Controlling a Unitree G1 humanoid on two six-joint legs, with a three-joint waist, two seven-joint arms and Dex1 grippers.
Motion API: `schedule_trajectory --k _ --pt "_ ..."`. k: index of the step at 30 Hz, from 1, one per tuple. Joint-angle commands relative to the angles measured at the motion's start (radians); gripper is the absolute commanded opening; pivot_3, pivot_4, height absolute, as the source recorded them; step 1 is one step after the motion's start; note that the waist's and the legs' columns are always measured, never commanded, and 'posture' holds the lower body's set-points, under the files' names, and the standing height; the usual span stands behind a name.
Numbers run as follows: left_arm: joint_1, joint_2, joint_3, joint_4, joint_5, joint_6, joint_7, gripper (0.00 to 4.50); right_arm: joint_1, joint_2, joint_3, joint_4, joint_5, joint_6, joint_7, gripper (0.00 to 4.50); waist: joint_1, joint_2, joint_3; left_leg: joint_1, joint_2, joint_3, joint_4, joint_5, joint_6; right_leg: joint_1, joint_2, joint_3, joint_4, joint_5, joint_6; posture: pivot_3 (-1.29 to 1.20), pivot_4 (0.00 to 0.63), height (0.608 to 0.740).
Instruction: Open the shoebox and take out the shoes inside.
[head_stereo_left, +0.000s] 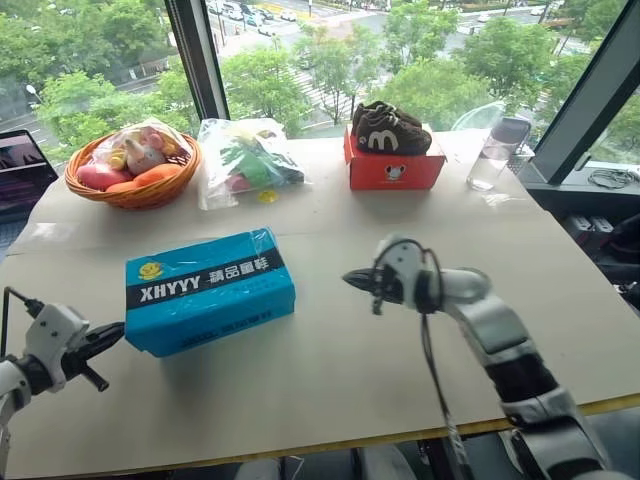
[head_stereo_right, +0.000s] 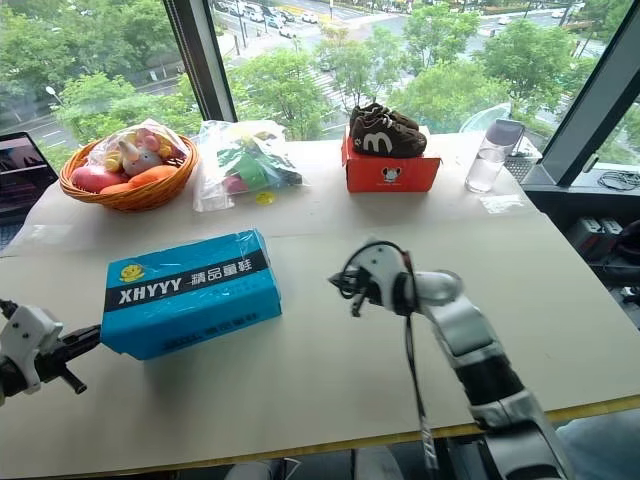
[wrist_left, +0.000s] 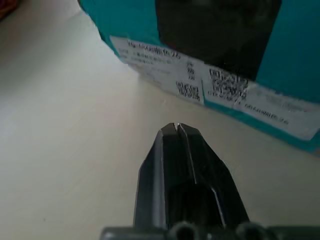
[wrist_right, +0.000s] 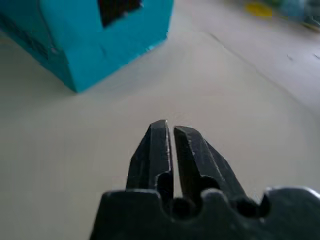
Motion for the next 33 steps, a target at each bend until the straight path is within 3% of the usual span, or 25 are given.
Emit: schedule_trajectory --k 1,6,11,16,23,33 --pt "-0.003 0.004 -0.004 -0.071 0.004 0.031 0.013 0.00 -0.069 0.044 0.057 0.123 -0.071 -0.098 0.001 0.05 0.002 0.000 0.000 -0.001 0.000 0.000 0.000 0.000 0.000 -0.001 0.000 0.000 0.000 0.000 0.000 0.00 0.150 0.740" --pt "0.012 -0.002 -0.014 -0.114 0.023 0.066 0.035 0.00 -0.147 0.102 0.086 0.351 -0.156 -0.204 -0.049 0.05 0.008 0.000 0.000 -0.008 -0.001 0.000 0.000 0.000 0.000 -0.011 -0.001 0.001 0.001 0.006 -0.008 0.00 0.150 0.740" --pt "-0.005 -0.001 -0.033 -0.116 0.042 0.071 0.037 0.00 -0.165 0.153 0.083 0.409 -0.174 -0.237 -0.057 0.05 0.000 0.000 0.000 -0.007 0.000 0.000 -0.001 0.000 0.000 -0.011 0.001 0.001 0.002 0.006 -0.008 0.00 0.150 0.740" --pt "-0.124 -0.014 -0.124 -0.076 0.078 0.061 0.024 0.00 -0.135 0.130 0.103 0.309 -0.223 -0.212 -0.050 0.05 0.015 0.000 0.000 -0.006 -0.001 0.000 0.000 0.000 0.000 -0.011 0.000 0.001 0.008 0.003 -0.005 0.00 0.150 0.740" --pt "-0.345 -0.077 -0.285 0.034 0.143 0.014 -0.026 0.00 -0.086 0.119 0.037 0.140 -0.190 -0.095 -0.067 0.05 0.025 0.000 0.000 -0.006 -0.002 0.000 0.004 0.001 -0.001 -0.010 0.000 0.001 0.011 0.002 -0.002 0.00 0.150 0.740" --pt "-0.623 -0.262 -0.462 0.242 0.241 -0.094 -0.070 0.00 0.031 -0.020 -0.077 -0.012 -0.187 0.027 -0.088 0.05 0.033 0.000 0.000 -0.007 -0.003 0.000 0.006 0.002 -0.001 -0.009 0.000 0.001 0.013 0.002 -0.003 0.00 0.150 0.740"
